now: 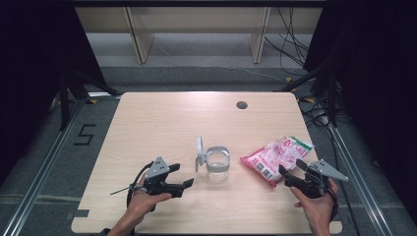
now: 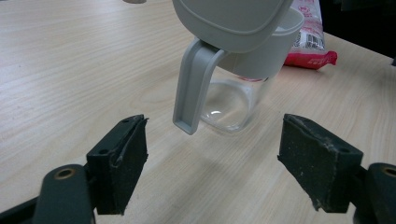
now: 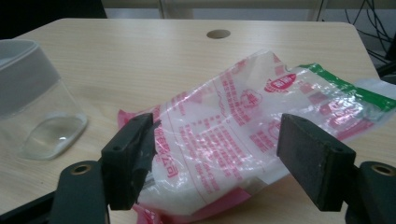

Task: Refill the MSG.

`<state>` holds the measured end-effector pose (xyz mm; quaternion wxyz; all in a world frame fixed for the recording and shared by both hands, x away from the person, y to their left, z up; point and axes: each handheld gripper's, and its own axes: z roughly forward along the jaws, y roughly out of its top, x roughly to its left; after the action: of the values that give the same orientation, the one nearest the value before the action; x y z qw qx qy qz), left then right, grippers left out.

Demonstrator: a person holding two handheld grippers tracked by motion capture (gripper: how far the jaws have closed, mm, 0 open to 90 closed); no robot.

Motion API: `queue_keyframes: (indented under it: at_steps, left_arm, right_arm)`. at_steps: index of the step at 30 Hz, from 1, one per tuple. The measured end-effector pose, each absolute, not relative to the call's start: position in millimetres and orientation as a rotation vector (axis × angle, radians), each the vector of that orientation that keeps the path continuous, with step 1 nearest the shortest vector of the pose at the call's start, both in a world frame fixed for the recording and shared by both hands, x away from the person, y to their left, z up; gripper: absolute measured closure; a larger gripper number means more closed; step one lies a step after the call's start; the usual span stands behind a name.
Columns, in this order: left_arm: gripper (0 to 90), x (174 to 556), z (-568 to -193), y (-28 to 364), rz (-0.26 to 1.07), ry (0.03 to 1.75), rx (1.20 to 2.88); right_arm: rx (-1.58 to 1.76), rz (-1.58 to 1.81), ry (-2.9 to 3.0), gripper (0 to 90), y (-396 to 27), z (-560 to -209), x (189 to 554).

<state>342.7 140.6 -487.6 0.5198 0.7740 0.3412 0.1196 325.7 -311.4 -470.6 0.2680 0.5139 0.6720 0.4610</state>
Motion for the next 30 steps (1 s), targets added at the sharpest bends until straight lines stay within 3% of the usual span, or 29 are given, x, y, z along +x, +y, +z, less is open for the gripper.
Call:
queue_keyframes:
  at_steps: [15, 30]
  left_arm:
    - [22.7, 339.7, -486.2, 138.2, 0.302, 0.795, 1.87]
    - [22.7, 338.8, -488.1, 134.8, 0.277, 0.808, 1.859]
  right_arm:
    - [1.481, 1.222, 1.718, 23.1, -328.3, -472.8, 312.9]
    - [1.589, 1.259, 1.717, 22.0, -338.7, -489.4, 341.9]
